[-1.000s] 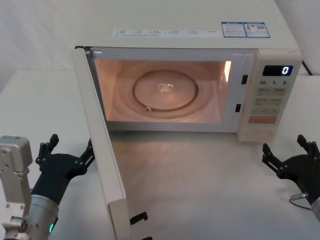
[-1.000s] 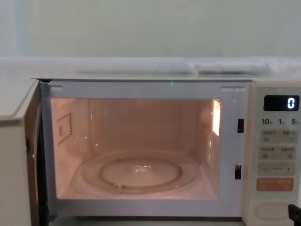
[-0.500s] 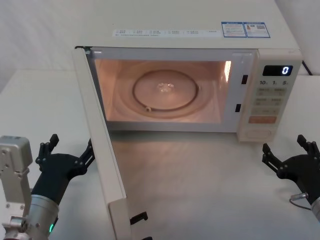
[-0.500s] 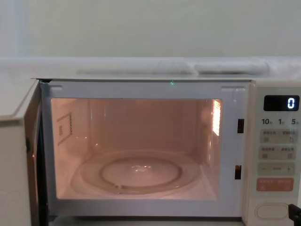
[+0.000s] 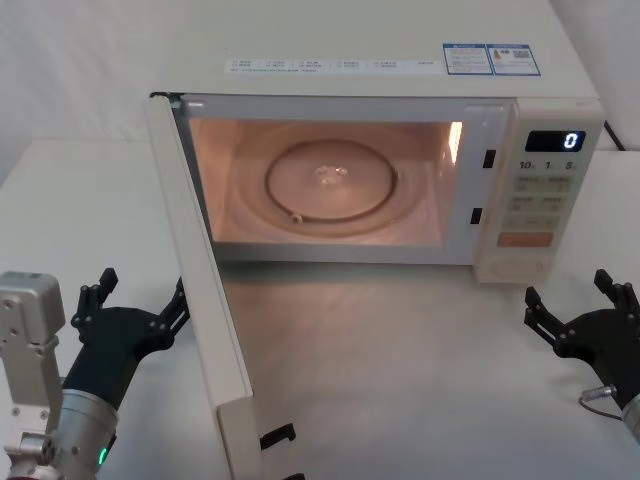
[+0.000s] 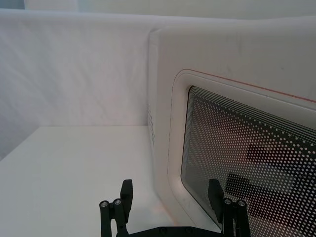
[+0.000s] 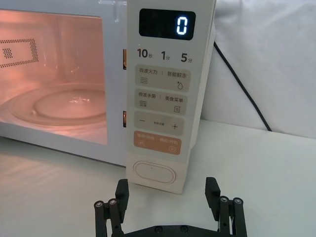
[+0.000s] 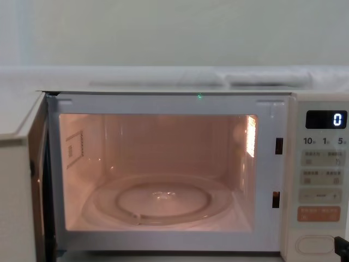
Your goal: Press the button to open the microwave door with one hand; close the microwave door with the other hand.
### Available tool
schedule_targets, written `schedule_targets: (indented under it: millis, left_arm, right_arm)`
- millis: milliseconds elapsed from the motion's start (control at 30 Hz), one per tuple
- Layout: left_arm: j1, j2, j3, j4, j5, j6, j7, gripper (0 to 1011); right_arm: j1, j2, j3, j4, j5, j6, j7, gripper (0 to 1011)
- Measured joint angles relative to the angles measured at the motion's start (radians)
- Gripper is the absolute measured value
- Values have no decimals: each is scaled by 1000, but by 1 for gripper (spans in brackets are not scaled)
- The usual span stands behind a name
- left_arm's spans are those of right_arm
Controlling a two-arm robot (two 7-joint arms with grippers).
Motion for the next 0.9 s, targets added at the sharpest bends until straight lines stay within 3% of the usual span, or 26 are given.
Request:
schedule_targets:
  millis: [900]
  left_arm:
    - [0,0,0,0,0,0,0,1001]
  right_arm:
    - [0,0,0,0,0,0,0,1002]
